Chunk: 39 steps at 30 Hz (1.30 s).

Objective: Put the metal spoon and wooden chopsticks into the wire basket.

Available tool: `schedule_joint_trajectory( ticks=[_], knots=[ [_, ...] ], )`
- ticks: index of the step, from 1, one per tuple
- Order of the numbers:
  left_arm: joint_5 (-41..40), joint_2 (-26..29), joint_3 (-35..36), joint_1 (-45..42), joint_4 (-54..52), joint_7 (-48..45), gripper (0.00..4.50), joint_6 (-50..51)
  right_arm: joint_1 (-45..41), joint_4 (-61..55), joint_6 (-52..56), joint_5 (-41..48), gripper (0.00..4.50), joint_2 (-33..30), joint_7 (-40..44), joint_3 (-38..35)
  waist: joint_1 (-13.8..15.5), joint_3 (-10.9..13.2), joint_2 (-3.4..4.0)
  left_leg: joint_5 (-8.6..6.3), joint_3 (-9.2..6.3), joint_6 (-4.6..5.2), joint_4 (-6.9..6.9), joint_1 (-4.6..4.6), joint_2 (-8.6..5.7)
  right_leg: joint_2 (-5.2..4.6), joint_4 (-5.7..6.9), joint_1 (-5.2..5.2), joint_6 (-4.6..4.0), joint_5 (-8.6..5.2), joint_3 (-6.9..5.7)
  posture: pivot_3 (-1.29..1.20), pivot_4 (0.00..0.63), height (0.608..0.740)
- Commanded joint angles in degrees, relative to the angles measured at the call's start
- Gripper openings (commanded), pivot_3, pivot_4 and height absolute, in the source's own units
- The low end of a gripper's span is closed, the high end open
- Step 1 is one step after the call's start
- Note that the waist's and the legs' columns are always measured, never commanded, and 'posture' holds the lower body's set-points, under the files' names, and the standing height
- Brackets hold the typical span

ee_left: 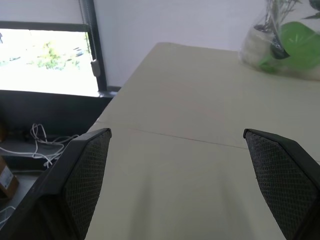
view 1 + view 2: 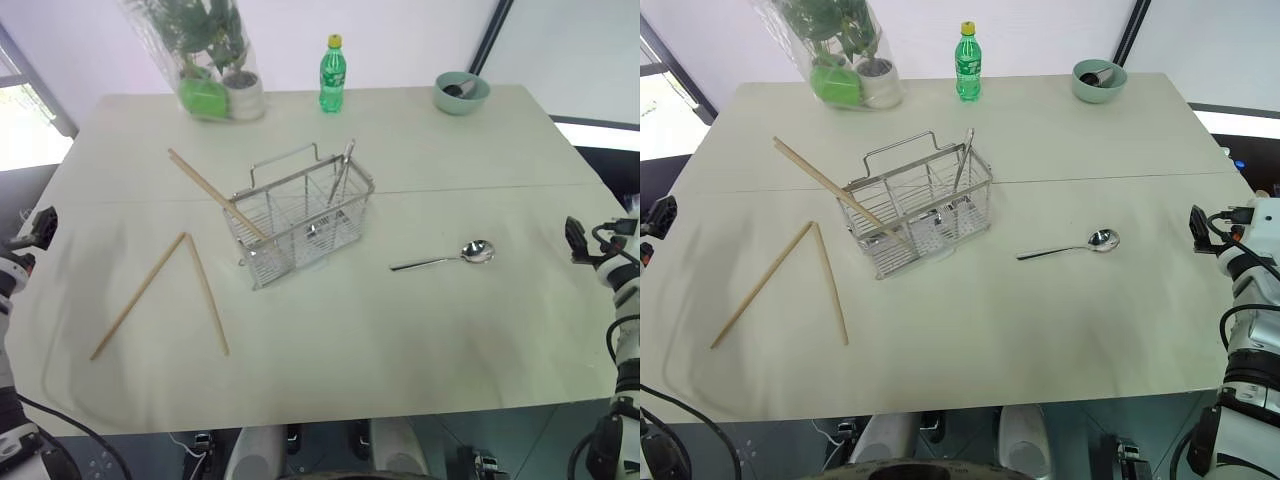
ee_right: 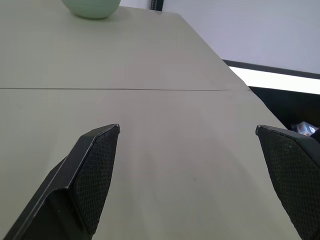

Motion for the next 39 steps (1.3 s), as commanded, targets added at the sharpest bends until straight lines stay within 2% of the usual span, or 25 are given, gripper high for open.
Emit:
schedule_joint_trajectory(
  ticks=[1,15,22,25,32,34,37,39],
  knots=[
    [0.3,1.64,-0.32,-0.69,-1.69,-0.55,4.45,-0.41,-1.44,-2.16,-1.3,0.02,4.5,-1.83,0.73,-0.48,-0.01,0.0,0.0,0.0,0.0,0.0,0.0,0.0,0.0,0.0,0.0,0.0,0.0,0.0,0.0,0.0,0.15,0.684],
    [-0.65,1.28,-0.62,-1.06,-5.0,0.05,4.45,1.3,-8.49,2.97,-1.63,-1.13,4.5,-4.87,4.88,2.07,0.02,0.0,-0.01,0.0,0.01,0.01,0.05,0.0,0.0,-0.01,0.02,0.03,0.0,0.01,-0.02,0.0,0.15,0.684],
    [-0.45,0.66,-0.49,-0.64,-4.79,0.49,4.45,1.12,-6.48,1.71,-2.55,-1.55,4.5,-3.85,4.9,2.13,0.05,0.0,-0.01,0.0,0.01,0.01,0.06,0.0,0.0,0.0,0.03,0.04,0.01,0.01,-0.02,0.0,0.15,0.684],
    [-2.89,0.94,-1.14,-1.68,-8.05,-0.64,4.45,3.32,-7.25,2.87,-3.88,-2.74,4.5,-5.41,8.7,4.27,-0.04,0.0,-0.01,0.0,0.01,0.01,0.07,0.0,0.0,0.0,0.03,0.05,0.01,0.01,-0.03,0.0,0.15,0.684],
    [-27.29,7.28,-1.16,-4.59,-26.47,-10.08,4.45,22.33,-21.14,9.91,-6.08,-6.59,4.5,-12.97,31.74,15.44,-0.26,0.1,0.0,-0.01,0.04,0.04,0.19,-0.03,0.0,-0.01,0.05,0.04,0.06,0.07,-0.03,0.0,0.15,0.684],
    [-34.33,10.96,-2.41,-4.52,-31.79,-15.06,4.45,26.02,-26.81,13.38,-7.22,-9.02,4.5,-13.36,39.46,20.04,-0.48,0.1,0.0,-0.01,0.05,0.05,0.13,0.0,0.0,0.01,0.03,0.04,0.06,0.06,-0.03,0.0,0.15,0.684],
    [-43.08,14.54,-3.6,-6.51,-35.09,-17.69,4.45,29.46,-32.56,17.63,-9.29,-12.27,4.5,-12.66,48.07,25.34,-0.54,0.11,0.03,-0.01,0.05,0.03,0.09,0.02,0.04,0.04,0.02,0.02,0.05,0.05,-0.03,0.0,0.15,0.684],
    [-46.18,16.77,-5.48,-7.73,-37.01,-19.11,4.45,30.57,-35.0,19.61,-10.46,-14.45,4.5,-11.82,53.64,28.88,-0.39,0.12,0.02,-0.01,0.06,0.03,0.09,0.01,0.04,0.04,0.02,0.02,0.04,0.05,-0.03,0.0,0.15,0.684]
  ],
)
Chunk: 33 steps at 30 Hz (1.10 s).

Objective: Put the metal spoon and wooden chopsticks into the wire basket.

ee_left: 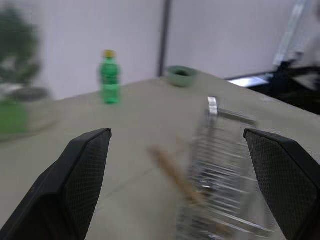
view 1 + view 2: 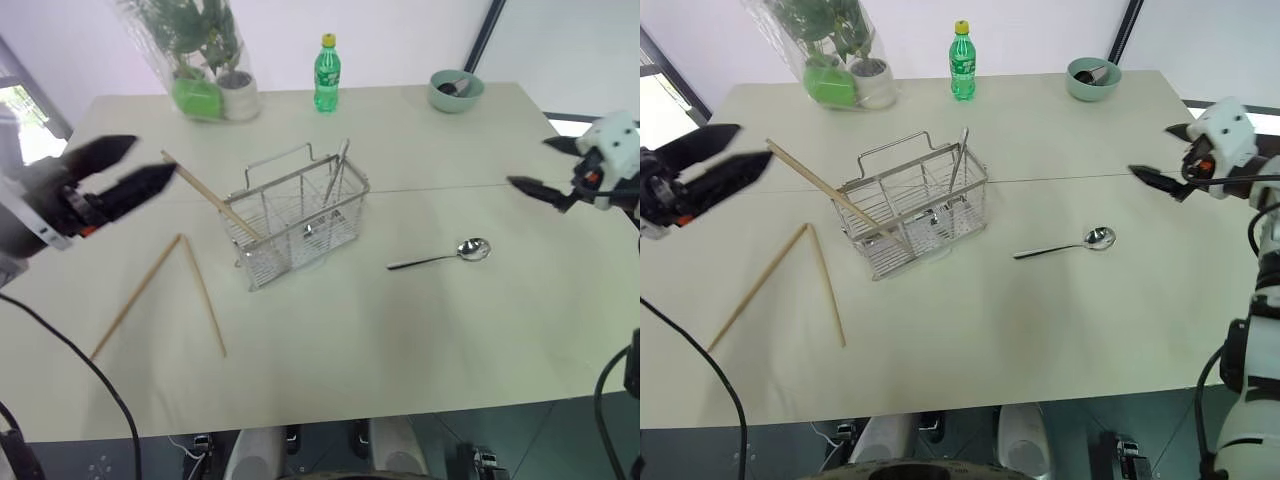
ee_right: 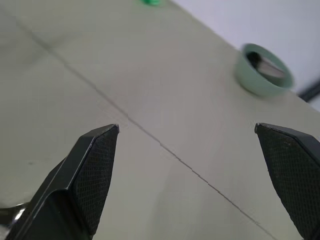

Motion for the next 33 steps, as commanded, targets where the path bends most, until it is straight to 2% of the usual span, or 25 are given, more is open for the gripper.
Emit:
schedule_joint_trajectory(
  ticks=[1,6,10,19,28,29,31,33],
  knots=[
    [-5.66,4.18,-2.2,-1.89,-3.82,-3.35,4.45,1.75,-4.2,3.26,-2.92,-3.93,4.5,0.75,9.7,5.18,0.16,0.01,-0.01,0.0,0.0,0.0,0.01,-0.01,0.0,0.0,0.01,0.0,0.0,0.0,-0.01,0.0,0.15,0.684],
    [-0.93,7.83,-8.3,1.09,-9.52,-9.77,4.45,-0.11,-6.31,7.55,-7.09,-9.07,4.5,3.11,17.33,11.51,0.3,0.03,0.03,0.0,0.08,0.0,0.03,-0.01,-0.04,0.0,0.01,0.01,0.01,0.01,-0.01,0.0,0.15,0.684],
    [2.44,8.11,-10.5,2.85,-11.34,-11.59,4.45,-1.87,-7.9,11.12,-8.52,-12.14,4.5,6.19,16.48,13.91,0.19,0.03,0.03,0.03,0.08,-0.06,0.02,0.0,-0.03,0.05,0.02,0.0,0.0,0.01,0.0,0.0,0.15,0.684],
    [2.84,9.1,-9.36,4.47,-12.52,-10.96,4.45,-1.84,-7.16,13.79,-7.41,-13.12,4.5,10.37,20.95,14.82,0.38,0.04,0.04,0.08,0.06,-0.13,0.03,0.0,-0.03,0.06,0.02,0.01,-0.01,0.01,0.0,0.0,0.15,0.684],
    [1.2,10.46,-8.14,3.09,-11.99,-9.12,4.45,-1.59,-5.28,14.09,-6.48,-15.26,4.5,12.83,20.74,16.37,0.21,0.02,0.02,0.17,0.05,-0.28,0.03,0.06,-0.01,0.19,0.04,0.05,0.0,0.02,0.01,0.0,0.15,0.684],
    [0.98,10.56,-8.17,2.89,-11.87,-8.89,4.5,-1.6,-5.39,14.22,-6.14,-15.31,4.09,12.94,20.51,16.25,0.21,0.02,0.01,0.16,0.05,-0.27,0.03,0.09,-0.01,0.2,0.04,0.08,0.0,0.01,0.01,0.0,0.15,0.684],
    [1.09,10.69,-8.39,2.51,-11.74,-8.6,4.5,-1.79,-5.57,14.44,-4.94,-15.26,3.76,13.18,20.12,15.89,0.21,0.02,0.01,0.17,0.04,-0.28,0.03,0.1,-0.01,0.21,0.04,0.09,0.0,0.01,0.01,0.0,0.15,0.684],
    [1.44,10.78,-8.77,2.1,-11.52,-8.64,4.5,-2.03,-5.47,14.29,-4.6,-15.25,2.66,13.22,20.22,15.73,0.25,0.01,0.0,0.17,0.03,-0.28,0.03,0.1,0.0,0.21,0.04,0.1,0.0,0.01,0.0,0.0,0.15,0.684]
  ],
)
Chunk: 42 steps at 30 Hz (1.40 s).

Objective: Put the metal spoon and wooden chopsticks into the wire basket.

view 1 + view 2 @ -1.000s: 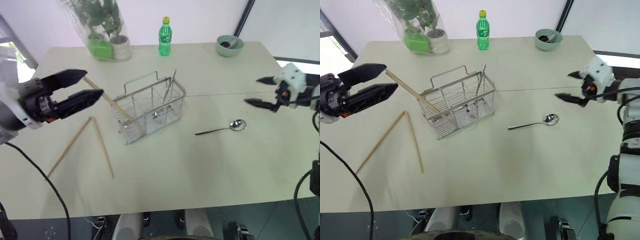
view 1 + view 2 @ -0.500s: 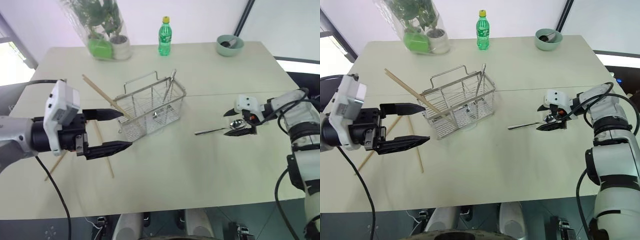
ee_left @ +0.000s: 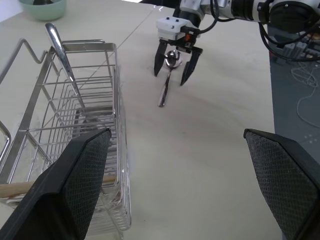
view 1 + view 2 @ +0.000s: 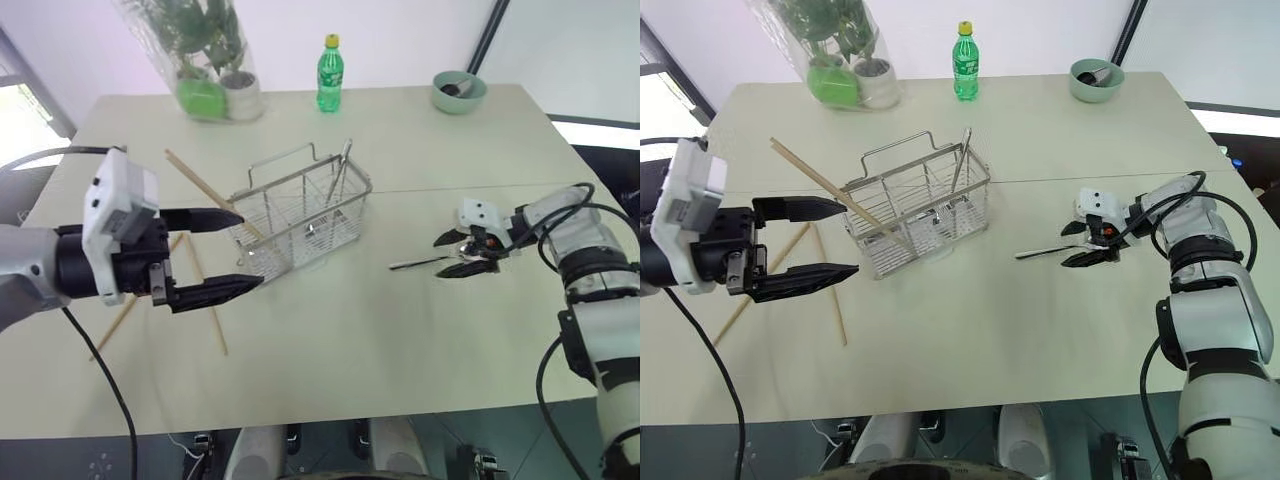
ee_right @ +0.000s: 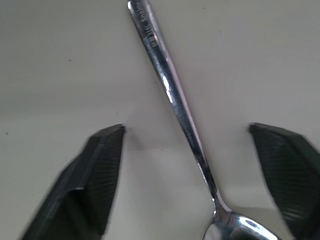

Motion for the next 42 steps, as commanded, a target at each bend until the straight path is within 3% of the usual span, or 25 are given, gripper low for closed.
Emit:
schedule_joint_trajectory(
  ticks=[1,6,14,22,26,29,33,37,42],
  knots=[
    [0.03,0.96,1.47,-1.46,0.37,0.13,4.5,-1.08,0.74,-0.02,0.95,-0.43,2.29,0.51,0.7,0.24,0.05,0.0,0.0,0.0,0.0,0.0,0.0,0.0,0.0,0.01,0.0,0.01,0.0,0.0,0.0,0.0,0.15,0.684],
    [0.48,0.79,0.51,-3.06,1.39,0.14,4.5,-1.36,1.56,-1.01,1.01,-0.07,0.02,0.41,0.7,-0.21,0.12,0.0,-0.01,0.0,0.0,0.0,0.01,0.01,0.0,0.03,0.0,0.03,0.0,0.0,-0.01,0.0,0.15,0.684],
    [1.57,-0.67,-1.95,-6.02,2.89,0.29,4.5,-2.74,3.18,-4.44,2.85,2.01,0.02,-0.72,0.34,-2.71,0.14,-0.01,-0.01,0.03,-0.01,-0.05,0.01,0.02,0.0,0.05,0.0,0.06,0.0,0.0,-0.01,0.0,0.15,0.684],
    [4.82,-2.04,-6.44,-10.92,6.57,-1.36,4.5,-4.42,5.97,-13.08,11.82,9.45,0.02,-3.24,-1.07,-9.86,0.25,0.0,0.0,0.05,-0.01,-0.05,0.03,0.0,0.0,0.04,0.0,0.05,0.01,0.01,-0.01,0.0,0.15,0.684],
    [6.4,-3.05,-7.88,-13.21,8.77,-2.25,4.5,-5.18,8.94,-21.74,20.77,16.01,0.02,-7.02,-0.38,-15.58,0.31,0.01,0.01,-0.02,-0.01,0.06,0.03,-0.01,0.0,0.02,0.01,0.04,0.01,0.01,-0.01,0.0,0.15,0.684],
    [7.21,-3.92,-8.46,-14.64,10.18,-2.72,4.5,-5.58,8.73,-28.45,29.43,22.04,0.02,-7.75,-4.28,-21.18,0.29,0.02,0.02,-0.09,-0.01,0.17,0.04,-0.01,0.0,-0.07,0.03,0.02,0.01,0.01,-0.01,0.0,0.15,0.684],
    [8.91,-5.34,-9.99,-16.54,11.72,-3.27,4.5,-6.19,5.69,-44.43,45.37,33.26,0.02,-2.36,-16.65,-29.21,-0.2,0.02,0.03,-0.1,0.0,0.19,0.02,-0.01,0.03,-0.13,0.09,-0.05,0.01,0.01,0.04,0.0,0.15,0.684],
    [10.4,-6.56,-10.87,-17.43,12.34,-3.98,4.5,-6.76,2.83,-58.93,56.22,42.36,0.02,7.56,-31.29,-32.58,0.11,0.02,0.04,-0.06,0.0,0.12,-0.04,-0.01,0.1,-0.11,0.17,-0.14,0.01,0.01,0.09,0.0,0.15,0.684],
    [11.87,-7.31,-11.23,-18.05,13.24,-4.61,4.5,-7.16,1.29,-64.75,56.65,44.24,0.02,18.42,-44.91,-31.49,0.85,0.0,0.0,-0.07,0.0,0.12,0.01,-0.1,0.05,-0.16,0.17,-0.17,-0.01,0.02,0.04,0.0,0.15,0.684]
  ],
)
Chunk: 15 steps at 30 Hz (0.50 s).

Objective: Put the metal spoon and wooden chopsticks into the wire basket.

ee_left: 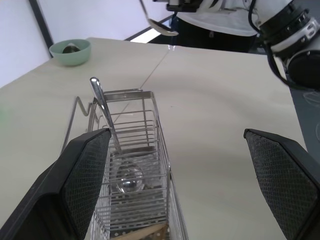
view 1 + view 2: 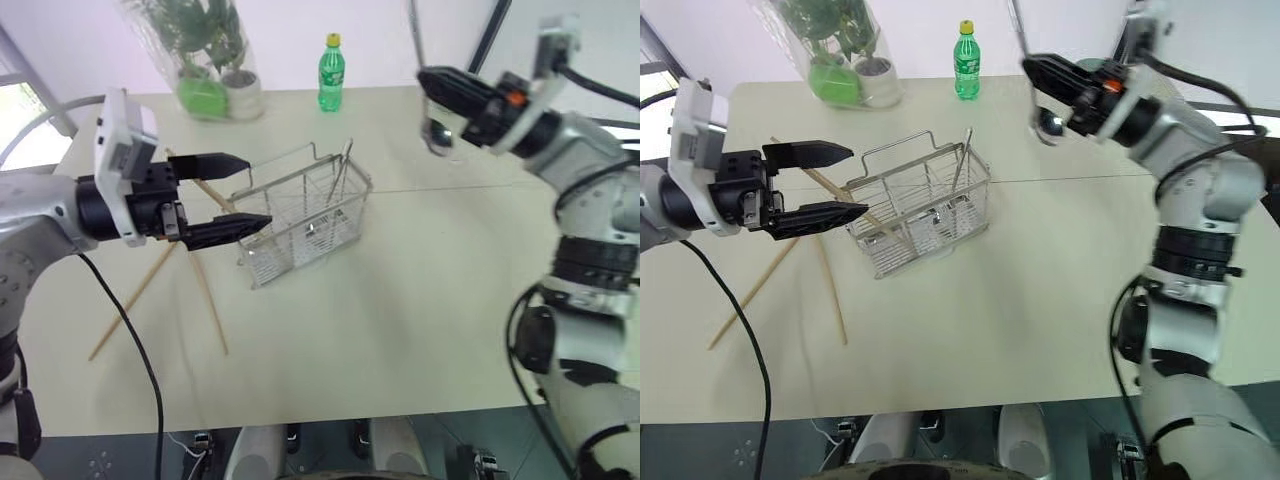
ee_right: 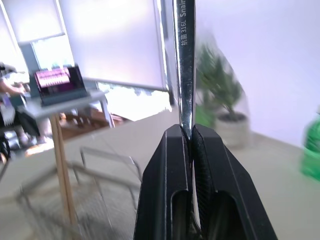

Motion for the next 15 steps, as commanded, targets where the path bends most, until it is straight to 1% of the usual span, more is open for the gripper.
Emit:
schedule_joint_trajectory(
  ticks=[1,4,11,15],
  knots=[
    [1.22,-0.18,0.75,-1.56,0.27,-0.39,4.5,-1.46,-1.77,-3.1,-1.4,1.52,0.02,4.55,-8.43,-0.59,0.51,0.0,-0.01,0.0,0.0,0.01,0.02,0.01,-0.02,-0.02,0.0,0.0,-0.01,0.01,-0.01,0.0,0.15,0.684],
    [1.0,-0.18,1.72,-1.2,-0.62,0.23,4.5,-0.96,-0.33,-2.4,-5.4,-0.26,0.02,10.07,-11.89,2.4,0.6,-0.01,-0.01,-0.01,0.02,0.02,0.01,0.01,-0.07,0.01,-0.01,-0.02,-0.04,0.04,-0.05,0.0,0.15,0.684],
    [-0.37,0.55,4.23,0.1,-2.52,2.29,4.5,0.52,2.49,-0.25,-10.67,-0.86,0.02,14.83,-14.2,5.76,0.39,-0.01,-0.01,0.08,0.02,0.15,0.0,0.02,-0.06,0.21,0.14,-0.06,0.09,0.12,-0.04,0.0,0.15,0.684],
    [-0.87,0.93,5.35,0.88,-3.55,3.29,4.5,1.18,4.53,0.57,-12.98,-1.5,0.02,17.04,-14.29,8.05,-0.41,-0.01,-0.01,0.1,0.02,0.13,0.02,0.06,-0.04,0.23,0.34,-0.09,0.1,0.12,-0.03,0.0,0.15,0.684]
  ],
)
